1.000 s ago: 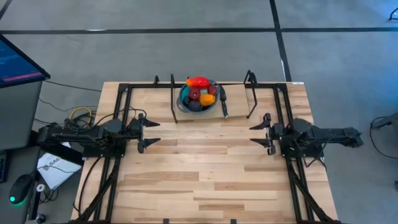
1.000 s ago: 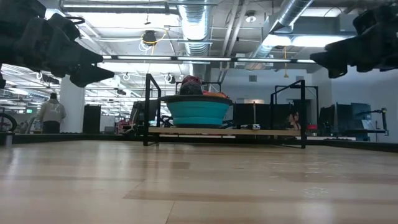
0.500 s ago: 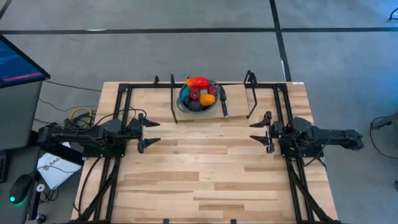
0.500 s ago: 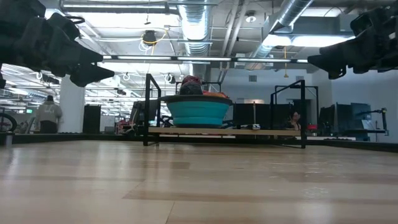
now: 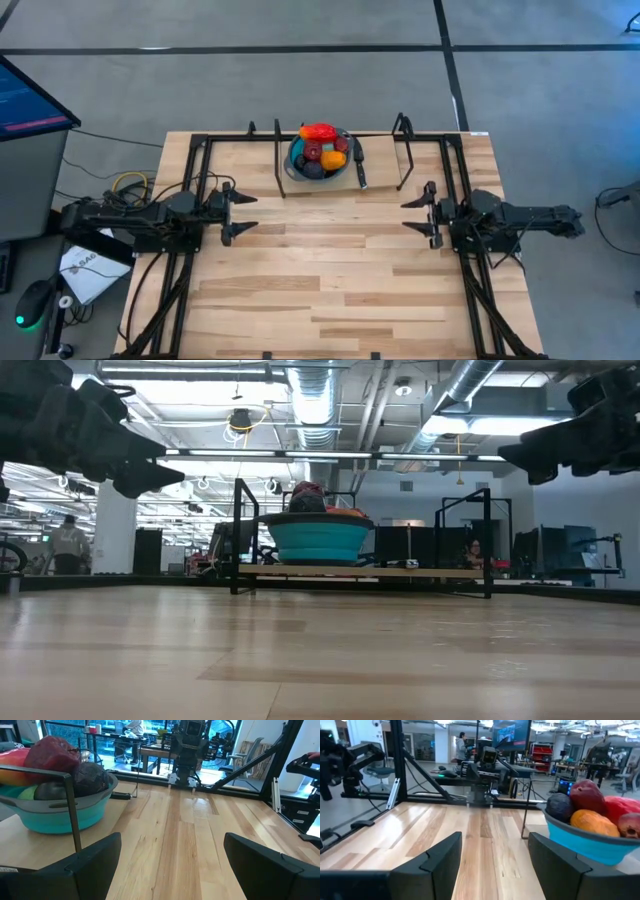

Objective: Pick & Place Fruit
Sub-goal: Return to Home Position

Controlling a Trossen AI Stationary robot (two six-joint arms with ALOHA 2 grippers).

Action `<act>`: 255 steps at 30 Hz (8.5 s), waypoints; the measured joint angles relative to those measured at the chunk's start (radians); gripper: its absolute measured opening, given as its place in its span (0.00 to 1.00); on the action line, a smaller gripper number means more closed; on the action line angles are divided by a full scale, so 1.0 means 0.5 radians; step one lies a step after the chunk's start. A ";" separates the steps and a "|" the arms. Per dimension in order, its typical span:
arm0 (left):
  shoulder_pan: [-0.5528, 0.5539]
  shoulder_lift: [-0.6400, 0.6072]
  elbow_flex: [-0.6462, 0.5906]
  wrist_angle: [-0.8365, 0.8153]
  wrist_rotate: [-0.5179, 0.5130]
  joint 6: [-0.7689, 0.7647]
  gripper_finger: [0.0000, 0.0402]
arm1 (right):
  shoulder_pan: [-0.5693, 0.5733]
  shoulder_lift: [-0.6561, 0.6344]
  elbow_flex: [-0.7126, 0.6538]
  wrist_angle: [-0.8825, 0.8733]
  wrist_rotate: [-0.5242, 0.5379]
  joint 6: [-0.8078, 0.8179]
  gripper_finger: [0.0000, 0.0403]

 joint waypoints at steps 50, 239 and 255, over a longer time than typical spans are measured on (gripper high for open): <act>0.000 0.001 0.000 0.020 0.000 0.000 0.86 | 0.095 0.009 0.000 0.004 -0.028 0.174 0.01; -0.182 -0.436 0.000 -0.041 0.486 0.435 0.03 | 0.092 0.019 -0.001 0.003 -0.027 0.174 0.01; -0.182 -0.436 0.000 -0.041 0.486 0.435 0.03 | 0.091 0.018 0.000 0.003 -0.027 0.174 0.01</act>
